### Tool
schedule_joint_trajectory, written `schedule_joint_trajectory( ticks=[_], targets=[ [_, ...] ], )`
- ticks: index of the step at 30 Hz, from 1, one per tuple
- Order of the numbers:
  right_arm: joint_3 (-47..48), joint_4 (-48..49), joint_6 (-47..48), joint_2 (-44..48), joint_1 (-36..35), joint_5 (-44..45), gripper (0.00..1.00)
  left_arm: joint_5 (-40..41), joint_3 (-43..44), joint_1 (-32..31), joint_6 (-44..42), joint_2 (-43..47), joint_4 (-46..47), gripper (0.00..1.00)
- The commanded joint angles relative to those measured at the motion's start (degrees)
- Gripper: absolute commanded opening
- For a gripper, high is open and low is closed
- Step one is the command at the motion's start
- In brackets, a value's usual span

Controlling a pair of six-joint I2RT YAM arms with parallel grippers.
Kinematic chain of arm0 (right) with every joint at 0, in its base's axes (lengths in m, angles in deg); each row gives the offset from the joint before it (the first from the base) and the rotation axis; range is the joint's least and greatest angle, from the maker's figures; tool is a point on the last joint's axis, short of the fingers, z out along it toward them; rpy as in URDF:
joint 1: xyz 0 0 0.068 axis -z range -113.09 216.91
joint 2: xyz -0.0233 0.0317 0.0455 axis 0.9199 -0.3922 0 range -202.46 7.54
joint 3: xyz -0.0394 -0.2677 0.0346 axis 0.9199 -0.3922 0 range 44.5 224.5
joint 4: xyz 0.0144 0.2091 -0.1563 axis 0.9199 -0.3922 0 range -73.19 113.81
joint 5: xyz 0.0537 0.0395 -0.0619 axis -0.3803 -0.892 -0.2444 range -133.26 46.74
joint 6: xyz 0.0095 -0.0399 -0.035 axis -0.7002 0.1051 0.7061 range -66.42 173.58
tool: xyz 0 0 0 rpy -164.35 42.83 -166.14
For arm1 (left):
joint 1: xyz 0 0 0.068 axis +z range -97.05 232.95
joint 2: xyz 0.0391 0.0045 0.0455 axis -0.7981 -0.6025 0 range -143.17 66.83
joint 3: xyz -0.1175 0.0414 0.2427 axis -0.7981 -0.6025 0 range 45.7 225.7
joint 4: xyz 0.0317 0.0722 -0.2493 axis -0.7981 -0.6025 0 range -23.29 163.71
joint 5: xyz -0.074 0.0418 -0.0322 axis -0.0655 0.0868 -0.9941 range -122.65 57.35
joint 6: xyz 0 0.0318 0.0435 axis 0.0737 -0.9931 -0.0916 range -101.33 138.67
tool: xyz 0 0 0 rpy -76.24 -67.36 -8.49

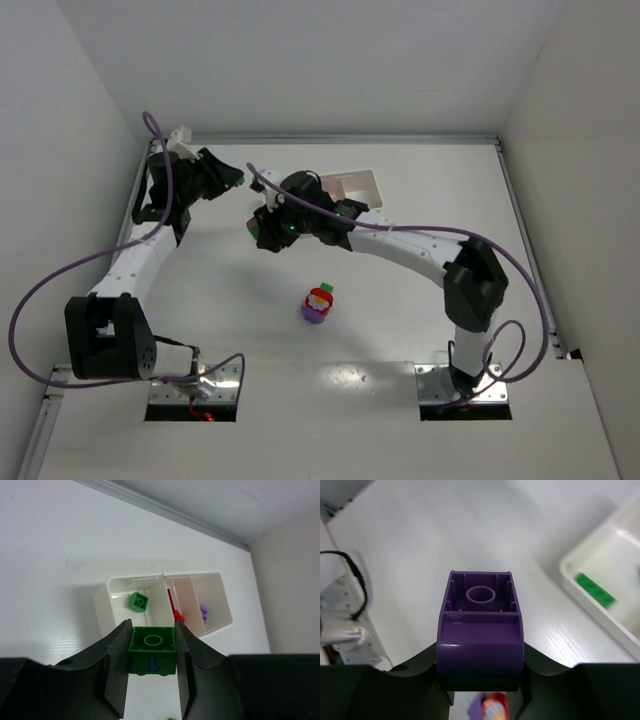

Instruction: Sort the legos into containers by color

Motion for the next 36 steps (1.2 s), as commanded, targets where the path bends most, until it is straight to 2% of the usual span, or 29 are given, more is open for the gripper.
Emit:
schedule_joint_trajectory(
  ticks=[1,4,6,9,15,17,20,24,25,26,27,31,34,35,36],
  targets=[
    [-4.4,-0.4,7.5,10.0,2.7,6.4,0.0,-2.5,4.9,-0.5,-11.2,-2.3,-7.1,0.0],
    [-10.7,-1.5,11.1,14.6,4.7,10.5,0.0,-4.0,9.6,-2.2,-17.1,-7.9,-12.2,0.0],
    [-14.8,-1.5,11.9,18.1,6.8,12.0,0.0,-4.6,11.8,-2.9,-18.0,-10.5,-12.7,0.0],
    [-18.4,-1.5,12.5,21.0,9.7,11.3,0.0,-5.4,15.4,-5.7,-19.3,-15.4,-13.4,0.05],
    [-20.2,-2.6,13.7,22.9,13.6,0.1,0.0,-4.2,21.2,-9.4,-21.9,-23.9,-16.4,0.16],
    [-20.7,-3.3,14.5,22.9,14.5,-4.9,0.0,-4.2,22.0,-10.2,-21.9,-25.3,-16.4,0.16],
    [-20.1,-5.5,17.2,22.9,15.8,-11.1,0.0,-3.7,23.2,-11.3,-23.3,-27.2,-17.7,0.24],
    [-18.1,-10.6,23.0,22.9,17.4,-21.2,0.0,-3.2,23.2,-11.8,-26.2,-28.6,-19.1,0.5],
    [-17.2,-11.6,25.7,22.9,17.4,-22.7,0.0,-4.2,23.2,-11.8,-27.0,-28.6,-19.6,0.65],
    [-16.3,-12.7,27.0,22.3,17.9,-24.1,0.0,-5.2,23.2,-11.8,-28.0,-28.6,-19.6,0.69],
    [-16.3,-14.7,28.1,22.3,17.9,-26.7,0.0,-5.9,23.2,-11.8,-29.5,-28.6,-20.1,0.83],
    [-14.0,-19.0,33.6,20.4,19.1,-32.5,0.0,-12.8,22.1,-11.8,-34.5,-27.0,-20.1,0.87],
    [-12.8,-22.8,37.5,19.2,19.8,-36.8,0.0,-27.5,19.6,-11.2,-40.7,-22.4,-20.1,0.87],
    [-11.8,-24.1,38.7,19.2,20.3,-39.3,0.01,-37.4,18.8,-11.2,-42.4,-21.0,-20.1,0.87],
    [-11.3,-25.4,39.7,18.3,20.3,-40.7,0.01,-41.3,17.2,-11.2,-43.9,-19.6,-20.1,0.87]
  ],
)
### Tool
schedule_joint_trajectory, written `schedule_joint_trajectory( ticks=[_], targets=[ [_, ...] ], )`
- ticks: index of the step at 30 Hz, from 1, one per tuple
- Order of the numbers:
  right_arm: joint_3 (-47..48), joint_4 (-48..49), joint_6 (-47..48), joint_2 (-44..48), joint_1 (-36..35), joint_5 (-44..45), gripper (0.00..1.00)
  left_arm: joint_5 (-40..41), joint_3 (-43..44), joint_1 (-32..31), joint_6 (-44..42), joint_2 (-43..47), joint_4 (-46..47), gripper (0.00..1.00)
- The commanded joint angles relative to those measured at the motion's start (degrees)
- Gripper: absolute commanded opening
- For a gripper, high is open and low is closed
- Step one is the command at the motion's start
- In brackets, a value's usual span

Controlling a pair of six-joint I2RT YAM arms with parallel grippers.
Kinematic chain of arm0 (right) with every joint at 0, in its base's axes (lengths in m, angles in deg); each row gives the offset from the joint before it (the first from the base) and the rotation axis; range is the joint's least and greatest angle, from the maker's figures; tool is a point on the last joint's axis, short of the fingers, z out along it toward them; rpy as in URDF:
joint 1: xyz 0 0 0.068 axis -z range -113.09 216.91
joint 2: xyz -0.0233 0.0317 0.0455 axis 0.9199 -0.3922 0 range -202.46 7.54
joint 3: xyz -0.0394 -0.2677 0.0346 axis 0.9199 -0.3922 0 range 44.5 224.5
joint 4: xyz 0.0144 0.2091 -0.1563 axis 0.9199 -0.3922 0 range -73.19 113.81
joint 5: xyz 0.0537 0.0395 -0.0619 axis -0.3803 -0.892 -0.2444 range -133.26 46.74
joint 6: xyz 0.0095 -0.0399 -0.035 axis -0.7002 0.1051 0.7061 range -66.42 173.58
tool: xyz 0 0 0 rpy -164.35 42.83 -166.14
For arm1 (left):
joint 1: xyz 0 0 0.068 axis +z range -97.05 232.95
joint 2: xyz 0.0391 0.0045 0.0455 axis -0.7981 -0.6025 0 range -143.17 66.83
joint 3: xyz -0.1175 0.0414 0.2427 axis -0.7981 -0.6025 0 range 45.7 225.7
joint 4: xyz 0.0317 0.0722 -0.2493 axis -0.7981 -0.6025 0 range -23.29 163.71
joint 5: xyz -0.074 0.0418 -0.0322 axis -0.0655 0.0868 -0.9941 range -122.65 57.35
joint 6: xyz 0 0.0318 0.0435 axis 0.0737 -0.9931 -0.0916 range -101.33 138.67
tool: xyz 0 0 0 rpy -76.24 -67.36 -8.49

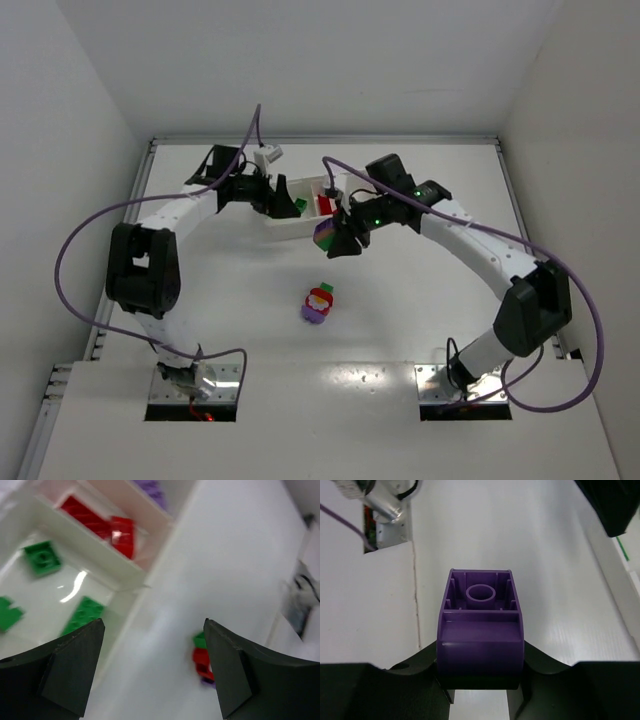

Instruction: Sort the legos into containers by color

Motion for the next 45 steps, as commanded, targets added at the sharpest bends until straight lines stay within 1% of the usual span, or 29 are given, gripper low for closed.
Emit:
schedule_joint_trajectory(
  ticks=[1,2,3,4,6,8,12,18,20,22,24,28,31,36,39,41,45],
  targets=[
    [4.6,-7.4,8.0,-2.0,1.4,-10.4,0.01,-23.0,-2.6,0.1,-10.5,8.5,0.3,0.87],
    [5.2,-8.9,10.1,-3.3,1.4,-12.5,0.01,-27.4,-3.1,0.1,-11.7,10.9,-1.6,0.87],
    [6.7,-10.3,11.1,-4.1,1.4,-13.5,0.02,-28.9,-3.9,0.1,-12.7,11.9,-2.4,0.87],
    [7.4,-13.8,12.4,-5.0,2.0,-15.0,0.02,-30.7,-3.9,0.1,-14.7,12.7,-3.1,0.87],
    [9.6,-18.4,15.8,-7.4,2.5,-16.1,0.02,-35.6,-3.9,0.1,-17.3,13.9,-7.6,0.87],
    [10.8,-21.0,18.3,-9.3,3.0,-16.8,0.02,-38.1,-4.8,0.1,-18.3,16.6,-8.5,0.87],
    [12.9,-22.9,18.8,-11.3,3.6,-18.0,0.02,-38.1,-6.1,-1.2,-18.8,19.4,-8.5,0.88],
    [16.7,-24.8,18.8,-13.5,4.2,-19.2,0.03,-37.6,-6.1,-3.2,-17.7,19.4,-8.5,0.91],
    [18.3,-25.5,18.8,-14.8,4.2,-19.8,0.03,-36.4,-6.1,-3.8,-17.7,19.4,-8.5,0.92],
    [19.1,-26.0,18.8,-15.5,4.2,-20.3,0.03,-35.1,-6.6,-5.3,-17.7,19.4,-8.5,0.92],
    [20.4,-26.0,18.8,-16.2,3.6,-20.8,0.03,-32.9,-6.6,-6.0,-18.4,19.4,-8.5,0.92],
    [21.6,-26.6,18.8,-17.5,3.0,-20.8,0.03,-31.1,-6.1,-7.0,-18.4,20.0,-8.5,0.92],
    [22.8,-27.1,18.8,-18.7,2.5,-21.4,0.04,-29.0,-5.6,-7.6,-18.4,18.8,-8.5,0.9],
    [23.4,-27.2,18.8,-19.2,1.4,-21.4,0.05,-28.5,-3.9,-8.2,-18.4,17.5,-8.5,0.85],
    [23.4,-27.2,18.8,-19.9,0.8,-20.8,0.05,-27.9,-3.4,-8.8,-18.4,17.0,-8.5,0.75],
    [23.4,-27.2,18.8,-19.9,0.8,-20.8,0.05,-27.9,-2.9,-9.3,-18.4,17.0,-8.5,0.71],
    [23.4,-27.2,18.8,-20.4,-0.3,-20.3,0.07,-28.4,-2.9,-9.8,-18.4,16.5,-8.5,0.55]
  ],
)
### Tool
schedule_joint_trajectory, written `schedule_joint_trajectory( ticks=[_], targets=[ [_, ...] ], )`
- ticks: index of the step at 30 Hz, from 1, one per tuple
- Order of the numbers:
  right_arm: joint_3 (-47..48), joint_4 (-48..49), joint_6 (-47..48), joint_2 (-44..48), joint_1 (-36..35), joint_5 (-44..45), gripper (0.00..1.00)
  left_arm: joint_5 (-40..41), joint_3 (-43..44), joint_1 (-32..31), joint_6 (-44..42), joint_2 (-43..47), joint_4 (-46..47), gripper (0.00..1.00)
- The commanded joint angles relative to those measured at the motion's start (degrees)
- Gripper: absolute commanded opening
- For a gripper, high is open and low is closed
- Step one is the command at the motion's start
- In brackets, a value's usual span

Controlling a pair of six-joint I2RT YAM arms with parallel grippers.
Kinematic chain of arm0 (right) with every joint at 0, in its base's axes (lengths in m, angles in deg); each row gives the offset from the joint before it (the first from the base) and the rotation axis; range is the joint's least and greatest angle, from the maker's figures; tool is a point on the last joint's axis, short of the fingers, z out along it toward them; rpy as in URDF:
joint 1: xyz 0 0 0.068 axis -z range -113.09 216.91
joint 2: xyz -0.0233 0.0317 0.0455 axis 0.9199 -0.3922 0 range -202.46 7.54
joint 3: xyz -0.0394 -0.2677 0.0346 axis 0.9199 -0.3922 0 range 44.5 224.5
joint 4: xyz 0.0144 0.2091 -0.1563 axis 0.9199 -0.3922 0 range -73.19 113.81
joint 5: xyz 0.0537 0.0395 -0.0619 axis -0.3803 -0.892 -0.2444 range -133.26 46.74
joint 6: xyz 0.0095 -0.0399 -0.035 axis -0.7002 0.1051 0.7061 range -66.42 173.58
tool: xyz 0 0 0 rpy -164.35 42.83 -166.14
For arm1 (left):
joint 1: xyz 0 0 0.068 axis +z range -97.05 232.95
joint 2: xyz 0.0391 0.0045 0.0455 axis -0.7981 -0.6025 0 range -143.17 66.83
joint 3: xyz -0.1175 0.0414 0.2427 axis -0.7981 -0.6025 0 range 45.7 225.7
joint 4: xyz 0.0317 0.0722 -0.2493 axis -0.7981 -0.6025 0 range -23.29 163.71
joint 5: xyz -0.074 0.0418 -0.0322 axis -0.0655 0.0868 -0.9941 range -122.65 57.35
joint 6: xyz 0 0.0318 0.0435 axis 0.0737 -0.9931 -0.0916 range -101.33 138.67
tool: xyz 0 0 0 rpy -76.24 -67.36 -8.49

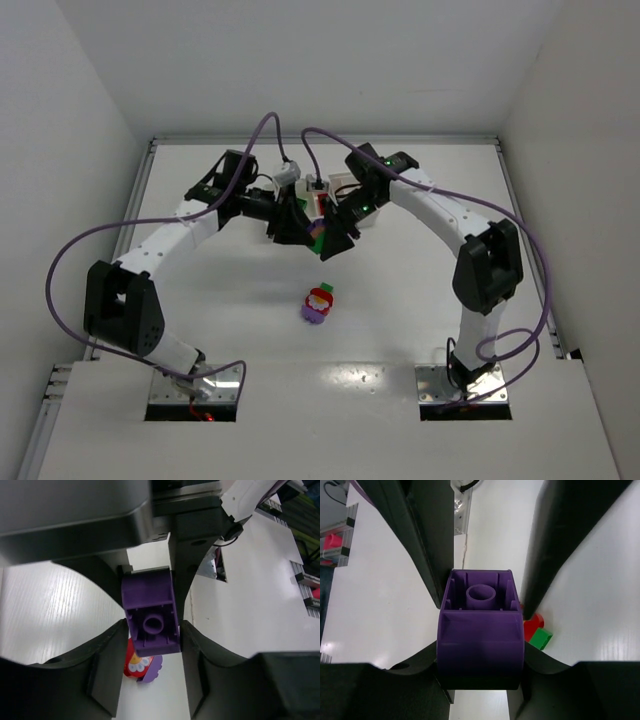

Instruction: Sort the legos into containers by color

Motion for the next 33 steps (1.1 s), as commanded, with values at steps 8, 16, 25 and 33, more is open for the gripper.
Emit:
schedule_joint_trajectory(
  ticks=[8,16,25,33],
  targets=[
    [-0.2,0.8,1.9,0.0,-1.3,-0.8,0.07,-3.5,1.6,-0.7,-3.0,0.5,1.6,0.35],
    [-8.5,3.3,1.9,5.1,-0.2,2.1,0.07,-2.4,-0.6,-0.7,-5.8,3.6,1.0,0.13],
    [-19.4,7.3,1.3,13.2,0.9,5.1,0.07,-2.9,-2.5,1.8,-3.8,4.7,5.2,0.09],
    [-21.8,9.9,-2.7,21.8,4.3,11.4,0.07,10.8,-3.0,0.5,8.9,1.0,20.8,0.08]
  ],
)
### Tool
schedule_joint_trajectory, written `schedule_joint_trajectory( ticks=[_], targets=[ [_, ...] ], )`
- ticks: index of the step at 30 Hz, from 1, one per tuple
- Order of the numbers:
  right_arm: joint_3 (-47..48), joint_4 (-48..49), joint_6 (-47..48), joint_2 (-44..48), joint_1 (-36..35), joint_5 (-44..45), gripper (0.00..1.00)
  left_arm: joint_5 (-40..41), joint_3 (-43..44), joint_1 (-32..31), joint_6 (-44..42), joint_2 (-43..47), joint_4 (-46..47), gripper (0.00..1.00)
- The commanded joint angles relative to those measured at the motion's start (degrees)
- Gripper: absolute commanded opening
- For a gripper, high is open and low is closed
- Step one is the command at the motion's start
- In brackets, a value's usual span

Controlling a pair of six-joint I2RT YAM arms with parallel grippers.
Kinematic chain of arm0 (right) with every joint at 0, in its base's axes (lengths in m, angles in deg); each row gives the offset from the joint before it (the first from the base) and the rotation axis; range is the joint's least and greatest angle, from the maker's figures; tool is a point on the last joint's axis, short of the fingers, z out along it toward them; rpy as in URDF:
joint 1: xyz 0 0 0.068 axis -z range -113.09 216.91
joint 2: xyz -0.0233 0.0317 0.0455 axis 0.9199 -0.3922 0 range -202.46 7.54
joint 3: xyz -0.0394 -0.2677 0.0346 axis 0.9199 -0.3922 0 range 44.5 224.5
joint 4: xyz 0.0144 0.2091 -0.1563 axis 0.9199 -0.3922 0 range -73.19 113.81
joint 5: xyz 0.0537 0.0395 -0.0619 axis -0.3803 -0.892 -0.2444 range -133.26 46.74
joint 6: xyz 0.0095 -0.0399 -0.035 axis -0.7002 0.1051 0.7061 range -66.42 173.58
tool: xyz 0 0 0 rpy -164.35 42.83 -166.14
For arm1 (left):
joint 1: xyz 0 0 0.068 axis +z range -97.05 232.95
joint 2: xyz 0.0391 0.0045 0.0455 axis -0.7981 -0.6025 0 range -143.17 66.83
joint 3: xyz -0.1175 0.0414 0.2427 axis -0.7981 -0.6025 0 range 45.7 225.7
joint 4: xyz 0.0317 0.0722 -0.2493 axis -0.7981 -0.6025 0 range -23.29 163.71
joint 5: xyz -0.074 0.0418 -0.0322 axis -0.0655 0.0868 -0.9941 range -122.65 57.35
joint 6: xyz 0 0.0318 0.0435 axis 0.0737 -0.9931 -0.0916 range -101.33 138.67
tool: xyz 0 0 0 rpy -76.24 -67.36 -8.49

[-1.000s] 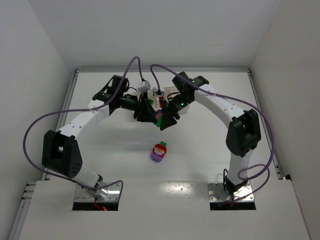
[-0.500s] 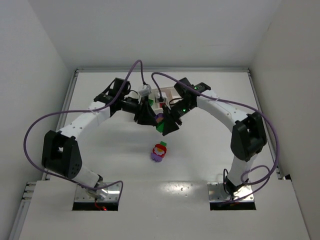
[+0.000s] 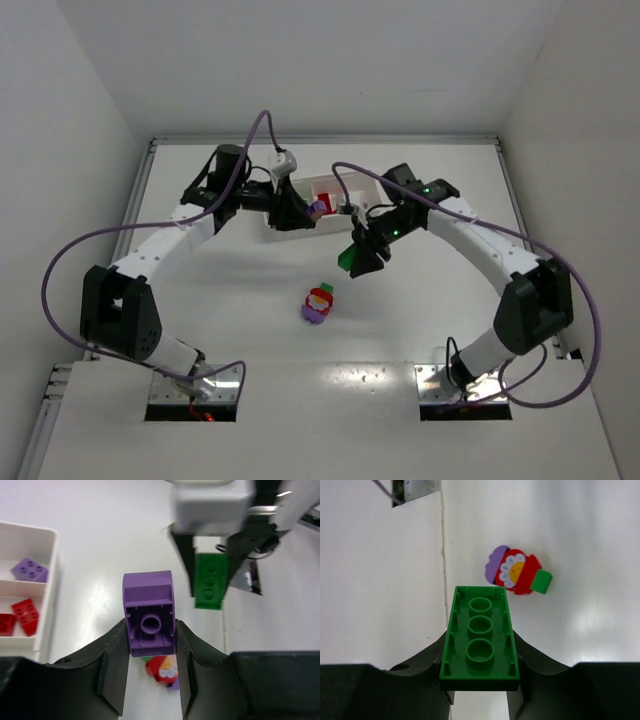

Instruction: Sort the legos into containers by color

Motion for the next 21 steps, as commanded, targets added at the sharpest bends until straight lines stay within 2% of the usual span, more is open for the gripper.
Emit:
schedule_joint_trajectory(
  ticks=[1,3,6,10,14,21],
  targets=[
    [-0.4,3.8,-3.3,7.1,2.0,4.3,0.07,8.4,-0.6,-1.2,7.6,-2.4,14.0,0.08],
    [-1.0,5.0,-4.5,11.2,2.8,8.2,0.07,11.4,0.9,-1.9,11.6,-5.9,18.6,0.08],
    [-1.0,5.6,-5.3,14.8,4.3,12.4,0.07,17.8,8.3,-3.4,15.1,-13.6,19.3,0.08],
    [-1.6,4.4,-5.3,16.6,6.3,14.7,0.07,22.1,22.3,-4.8,19.3,-24.5,19.3,0.09],
    [-2.7,4.4,-5.3,17.7,7.9,14.7,0.07,23.4,32.0,-5.4,23.0,-34.4,19.3,0.11],
    [-2.7,4.4,-5.8,18.3,12.5,13.6,0.08,24.0,39.7,-7.7,24.1,-44.8,18.6,0.2]
  ],
)
